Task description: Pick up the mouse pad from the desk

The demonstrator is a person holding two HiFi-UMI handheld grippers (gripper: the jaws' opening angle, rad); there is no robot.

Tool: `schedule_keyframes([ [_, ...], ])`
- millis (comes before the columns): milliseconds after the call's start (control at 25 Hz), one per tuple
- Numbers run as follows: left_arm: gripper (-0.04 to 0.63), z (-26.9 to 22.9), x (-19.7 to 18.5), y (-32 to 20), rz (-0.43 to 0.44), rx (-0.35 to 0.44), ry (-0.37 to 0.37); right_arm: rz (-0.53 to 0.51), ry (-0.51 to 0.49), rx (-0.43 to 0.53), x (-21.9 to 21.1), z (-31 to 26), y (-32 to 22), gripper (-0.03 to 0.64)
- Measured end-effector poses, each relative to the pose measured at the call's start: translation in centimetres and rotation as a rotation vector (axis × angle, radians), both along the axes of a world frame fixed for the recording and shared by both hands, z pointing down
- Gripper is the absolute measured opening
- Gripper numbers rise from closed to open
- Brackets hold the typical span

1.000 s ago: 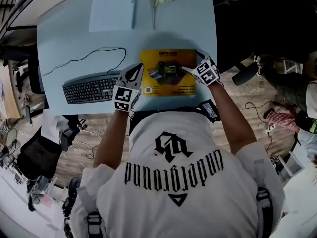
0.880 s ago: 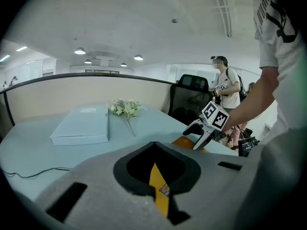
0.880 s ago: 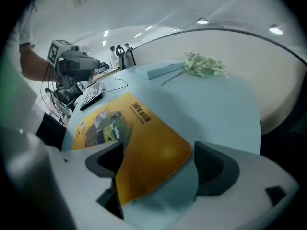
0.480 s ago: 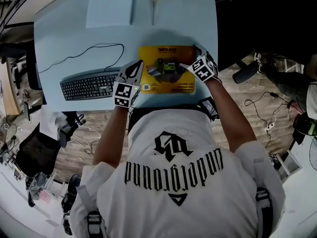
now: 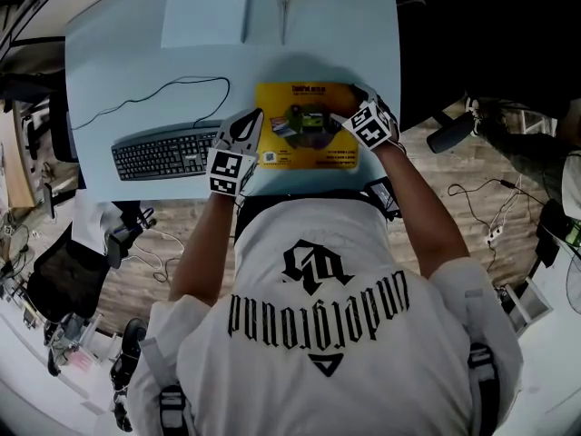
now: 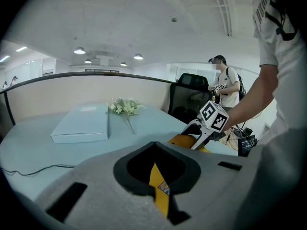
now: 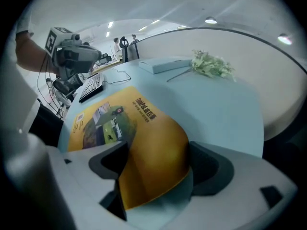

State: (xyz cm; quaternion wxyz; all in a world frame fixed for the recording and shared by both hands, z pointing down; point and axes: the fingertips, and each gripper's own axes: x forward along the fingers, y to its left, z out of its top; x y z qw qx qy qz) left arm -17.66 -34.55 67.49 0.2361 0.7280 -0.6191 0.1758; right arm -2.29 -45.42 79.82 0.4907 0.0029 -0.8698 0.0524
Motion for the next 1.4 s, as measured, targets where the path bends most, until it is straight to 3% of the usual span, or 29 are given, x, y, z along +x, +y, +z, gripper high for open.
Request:
schedule_keyframes([
  [240, 0.008, -0.6, -0.2, 1.1, -0.001, 0.009, -0.003, 0.014, 0.007, -0.008, 0.1, -0.3, 1.4, 0.28],
  [520, 0.008, -1.5, -0.9, 2.7, -0.019, 0.028, 0.002, 0.053, 0.006, -0.023, 0.2, -0.6, 3.9, 0.071],
  [600, 0.008, -2.0, -1.1, 3.2, -0.019, 0.038, -0.001, 0.061, 0.006, -0.022, 0.1, -1.1, 4.5, 0.039],
  [1080, 0.008, -5.3, -1.4, 5.0, 0.033, 0.094, -0.009, 0.159, -0.056, -0.033, 0.4, -4.0, 6.1, 0.023],
  [1400, 0.008, -7.2, -1.9, 7.8, 0.077, 0.125, -0.017, 0.208, -0.12, -0.041, 0.3, -7.9, 10.3, 0.023],
])
